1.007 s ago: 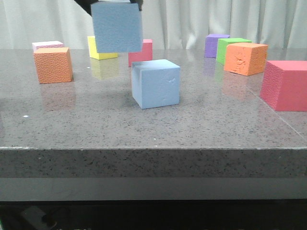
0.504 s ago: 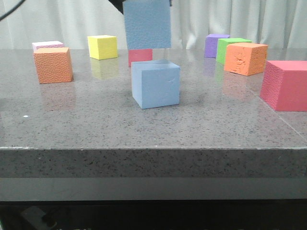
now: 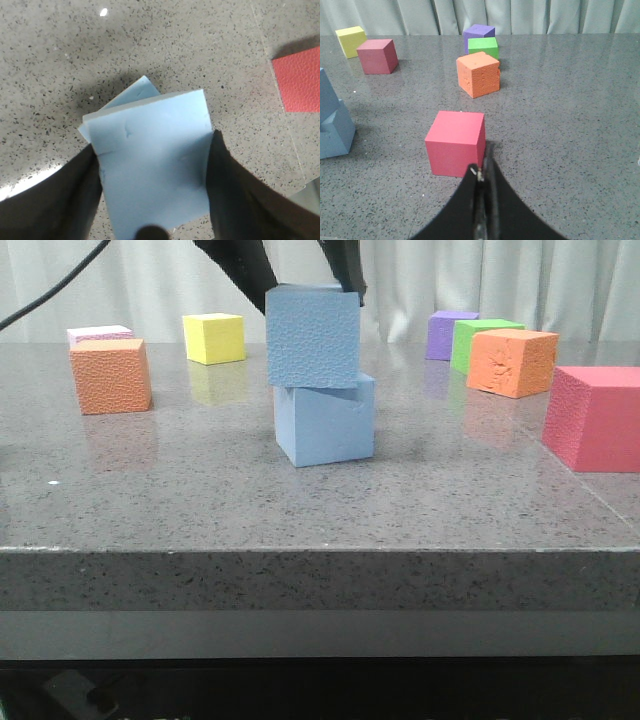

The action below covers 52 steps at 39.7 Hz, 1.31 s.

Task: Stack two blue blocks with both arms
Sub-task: 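Lower the held cube onto the placed blue cube and align it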

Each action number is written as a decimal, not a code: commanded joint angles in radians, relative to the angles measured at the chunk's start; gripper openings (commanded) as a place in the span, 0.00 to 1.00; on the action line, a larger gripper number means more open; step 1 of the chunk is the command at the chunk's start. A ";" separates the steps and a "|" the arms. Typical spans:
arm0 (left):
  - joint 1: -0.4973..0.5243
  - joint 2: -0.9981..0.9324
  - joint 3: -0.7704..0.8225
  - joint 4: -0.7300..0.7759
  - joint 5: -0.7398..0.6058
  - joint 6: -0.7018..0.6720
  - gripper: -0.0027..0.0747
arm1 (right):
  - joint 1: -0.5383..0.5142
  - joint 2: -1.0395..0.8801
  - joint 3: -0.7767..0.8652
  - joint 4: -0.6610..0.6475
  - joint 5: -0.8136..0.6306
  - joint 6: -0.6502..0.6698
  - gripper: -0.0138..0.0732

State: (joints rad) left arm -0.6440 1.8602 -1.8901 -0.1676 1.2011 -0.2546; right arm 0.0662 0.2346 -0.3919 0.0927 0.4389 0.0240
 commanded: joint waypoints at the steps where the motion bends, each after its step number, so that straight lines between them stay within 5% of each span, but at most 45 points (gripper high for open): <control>1: -0.008 -0.048 -0.033 -0.001 -0.054 -0.003 0.44 | -0.002 0.007 -0.024 -0.007 -0.077 -0.006 0.08; 24: -0.008 -0.048 -0.033 -0.001 -0.060 0.024 0.45 | -0.002 0.007 -0.024 -0.007 -0.077 -0.006 0.08; 37: -0.008 -0.048 -0.033 -0.001 -0.060 0.047 0.68 | -0.002 0.007 -0.024 -0.007 -0.077 -0.006 0.08; 52: -0.009 -0.048 -0.033 -0.009 -0.075 0.047 0.69 | -0.002 0.007 -0.024 -0.007 -0.077 -0.006 0.08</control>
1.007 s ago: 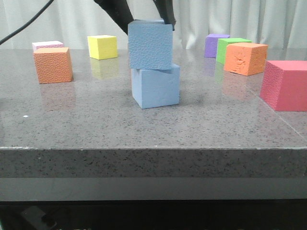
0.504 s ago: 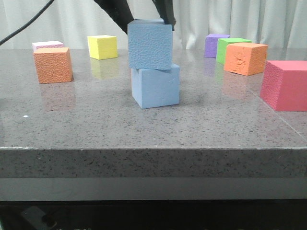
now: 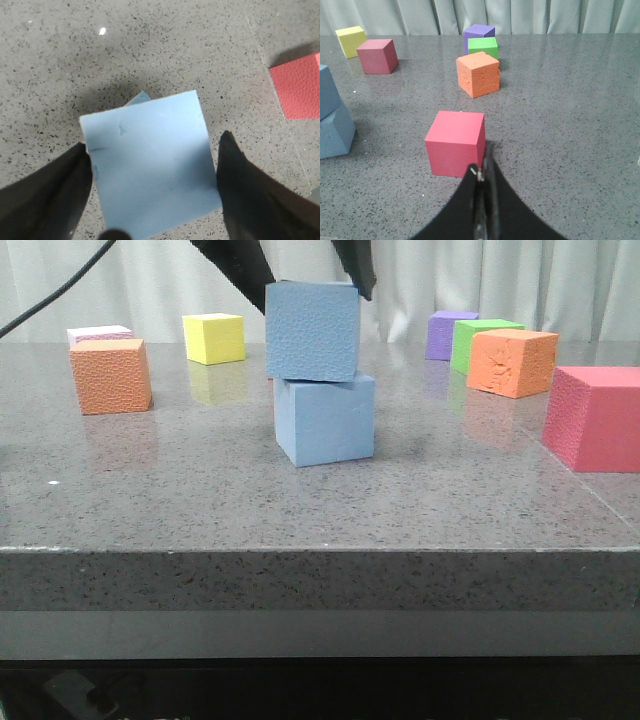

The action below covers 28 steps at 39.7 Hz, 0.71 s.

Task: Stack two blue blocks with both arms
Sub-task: 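Lower the held cube onto the placed blue cube and align it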

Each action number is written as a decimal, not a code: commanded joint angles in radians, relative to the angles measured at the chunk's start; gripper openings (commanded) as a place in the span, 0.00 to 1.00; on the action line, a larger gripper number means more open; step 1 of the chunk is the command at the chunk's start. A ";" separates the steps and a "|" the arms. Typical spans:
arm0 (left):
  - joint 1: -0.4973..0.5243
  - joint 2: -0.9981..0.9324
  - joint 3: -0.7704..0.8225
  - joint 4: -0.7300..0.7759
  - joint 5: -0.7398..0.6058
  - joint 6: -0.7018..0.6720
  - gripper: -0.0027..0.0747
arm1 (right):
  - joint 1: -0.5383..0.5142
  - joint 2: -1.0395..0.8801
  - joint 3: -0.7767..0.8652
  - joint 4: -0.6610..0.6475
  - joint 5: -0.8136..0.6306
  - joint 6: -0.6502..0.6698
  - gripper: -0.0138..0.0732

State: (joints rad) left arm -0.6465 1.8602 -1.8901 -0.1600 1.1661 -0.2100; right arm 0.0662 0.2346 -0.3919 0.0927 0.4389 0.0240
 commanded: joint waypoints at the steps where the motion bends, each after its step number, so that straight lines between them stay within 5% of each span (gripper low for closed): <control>1: -0.007 -0.050 -0.033 -0.016 -0.038 0.002 0.69 | -0.002 0.007 -0.024 -0.007 -0.077 -0.006 0.08; 28: -0.007 -0.047 -0.047 -0.016 -0.019 0.026 0.72 | -0.002 0.007 -0.024 -0.007 -0.077 -0.006 0.08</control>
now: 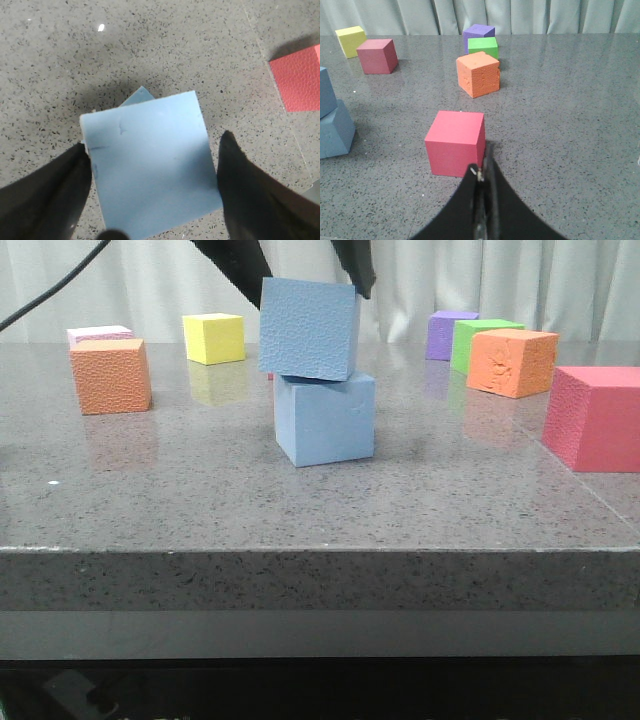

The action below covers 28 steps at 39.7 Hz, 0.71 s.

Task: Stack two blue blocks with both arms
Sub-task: 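Lower the held cube onto the placed blue cube and align it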

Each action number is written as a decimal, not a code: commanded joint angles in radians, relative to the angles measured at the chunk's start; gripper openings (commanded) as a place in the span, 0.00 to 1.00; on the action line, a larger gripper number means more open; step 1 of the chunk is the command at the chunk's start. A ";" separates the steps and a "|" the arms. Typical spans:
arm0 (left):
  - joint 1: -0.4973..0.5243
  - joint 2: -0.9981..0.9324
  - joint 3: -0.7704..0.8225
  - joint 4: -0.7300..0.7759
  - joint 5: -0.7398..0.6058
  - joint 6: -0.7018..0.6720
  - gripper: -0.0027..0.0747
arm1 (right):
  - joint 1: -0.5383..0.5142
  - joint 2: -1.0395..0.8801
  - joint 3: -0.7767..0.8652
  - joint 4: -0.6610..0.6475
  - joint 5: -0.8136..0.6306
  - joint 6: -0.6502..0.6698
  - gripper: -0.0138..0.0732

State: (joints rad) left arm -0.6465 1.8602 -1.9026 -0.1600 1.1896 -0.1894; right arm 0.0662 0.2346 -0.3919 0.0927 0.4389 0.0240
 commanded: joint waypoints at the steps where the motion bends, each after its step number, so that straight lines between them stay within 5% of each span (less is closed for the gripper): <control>1: -0.007 -0.047 -0.034 -0.016 -0.040 0.008 0.74 | -0.002 0.007 -0.024 -0.007 -0.077 -0.006 0.08; 8: -0.007 -0.047 -0.034 -0.016 -0.036 0.008 0.84 | -0.002 0.007 -0.024 -0.007 -0.077 -0.006 0.08; 28: -0.005 -0.049 -0.040 0.019 -0.009 0.008 0.84 | -0.002 0.007 -0.024 -0.007 -0.077 -0.006 0.08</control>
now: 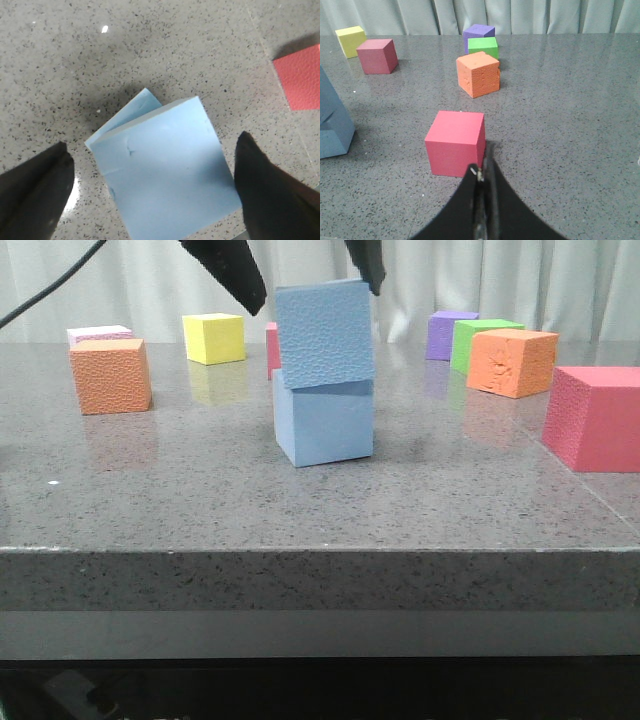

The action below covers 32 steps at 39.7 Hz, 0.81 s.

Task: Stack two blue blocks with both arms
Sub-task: 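Lower the held cube onto the placed blue cube and align it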

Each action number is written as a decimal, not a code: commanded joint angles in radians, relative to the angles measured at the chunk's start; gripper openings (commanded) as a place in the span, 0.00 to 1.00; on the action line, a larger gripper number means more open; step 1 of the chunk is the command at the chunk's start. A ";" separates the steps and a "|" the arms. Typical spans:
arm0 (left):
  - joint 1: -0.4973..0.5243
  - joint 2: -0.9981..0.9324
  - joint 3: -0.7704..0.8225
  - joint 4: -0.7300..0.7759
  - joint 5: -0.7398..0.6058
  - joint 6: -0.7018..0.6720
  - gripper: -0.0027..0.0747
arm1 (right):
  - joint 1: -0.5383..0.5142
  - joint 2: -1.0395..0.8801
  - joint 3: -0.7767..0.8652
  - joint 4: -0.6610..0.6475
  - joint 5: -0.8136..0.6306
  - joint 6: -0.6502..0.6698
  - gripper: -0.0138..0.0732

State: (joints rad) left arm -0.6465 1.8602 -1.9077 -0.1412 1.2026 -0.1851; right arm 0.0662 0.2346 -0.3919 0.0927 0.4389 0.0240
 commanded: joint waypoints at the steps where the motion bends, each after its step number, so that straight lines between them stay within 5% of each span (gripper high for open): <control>1: -0.005 -0.049 -0.035 0.001 -0.020 0.003 0.84 | -0.002 0.007 -0.024 -0.007 -0.077 -0.006 0.08; 32: -0.005 -0.050 -0.082 -0.012 -0.020 0.003 0.84 | -0.002 0.007 -0.024 -0.007 -0.077 -0.006 0.08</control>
State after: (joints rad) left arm -0.6465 1.8602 -1.9375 -0.1320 1.2108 -0.1835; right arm 0.0662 0.2346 -0.3919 0.0927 0.4389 0.0240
